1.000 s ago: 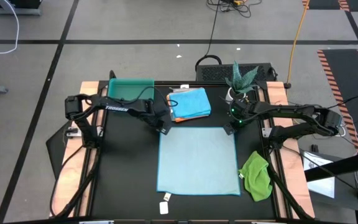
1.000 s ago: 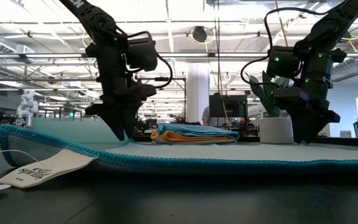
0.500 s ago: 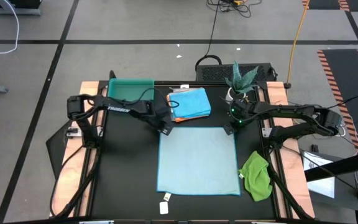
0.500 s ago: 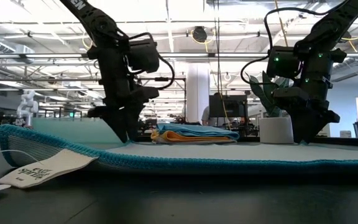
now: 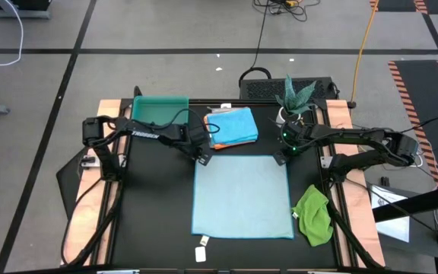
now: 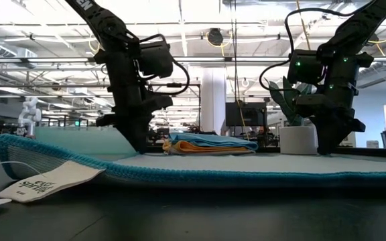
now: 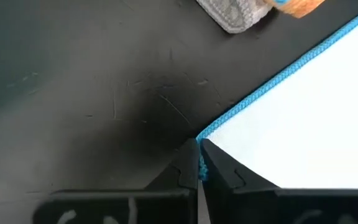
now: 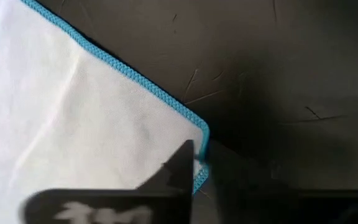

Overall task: Fold microfiber towels
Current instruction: Fold the light blue microfiber towel

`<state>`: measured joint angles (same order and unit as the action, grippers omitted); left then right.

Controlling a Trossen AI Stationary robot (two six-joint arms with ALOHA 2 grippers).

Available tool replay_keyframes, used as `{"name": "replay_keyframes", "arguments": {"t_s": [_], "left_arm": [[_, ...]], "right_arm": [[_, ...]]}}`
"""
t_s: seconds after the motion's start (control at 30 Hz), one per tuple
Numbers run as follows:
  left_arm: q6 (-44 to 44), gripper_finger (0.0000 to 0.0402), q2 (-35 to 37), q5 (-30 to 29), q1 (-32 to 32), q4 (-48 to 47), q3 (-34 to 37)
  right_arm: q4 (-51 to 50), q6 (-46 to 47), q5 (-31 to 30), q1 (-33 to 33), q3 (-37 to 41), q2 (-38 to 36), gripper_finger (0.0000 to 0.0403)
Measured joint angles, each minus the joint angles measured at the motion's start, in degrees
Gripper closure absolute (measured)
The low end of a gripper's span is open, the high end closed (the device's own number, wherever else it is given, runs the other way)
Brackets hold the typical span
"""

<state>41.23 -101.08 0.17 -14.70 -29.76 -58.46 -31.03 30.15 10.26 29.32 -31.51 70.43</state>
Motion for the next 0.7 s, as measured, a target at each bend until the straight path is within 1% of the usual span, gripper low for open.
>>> {"name": "replay_keyframes", "arguments": {"t_s": [0.07, 0.13, 0.4, 0.5, 0.7], "left_arm": [[0.0, 0.0394, 0.0, -0.41, 0.01, 0.0, 0.0], [-0.02, 0.0397, 0.0, -0.49, 0.0, 0.04, 0.0], [-0.06, 0.0398, 0.0, -1.8, 0.0, 0.05, 0.0], [-0.09, 0.0399, 0.13, -1.8, 0.22, 0.03, 0.0], [0.02, 0.04, 3.75, -2.26, 0.73, -0.14, 0.0]], "right_arm": [[0.0, -1.14, -0.29, 0.0, 0.02, 0.0, 0.0395], [0.0, -0.96, -1.4, 0.0, 0.0, 0.0, 0.0395], [0.02, -1.4, -1.49, 0.0, 0.02, 0.0, 0.0401], [0.02, -2.4, -2.5, -0.04, 0.02, 0.0, 0.0402], [0.03, -2.78, -2.71, -0.13, 0.02, -0.48, 0.0402]]}}
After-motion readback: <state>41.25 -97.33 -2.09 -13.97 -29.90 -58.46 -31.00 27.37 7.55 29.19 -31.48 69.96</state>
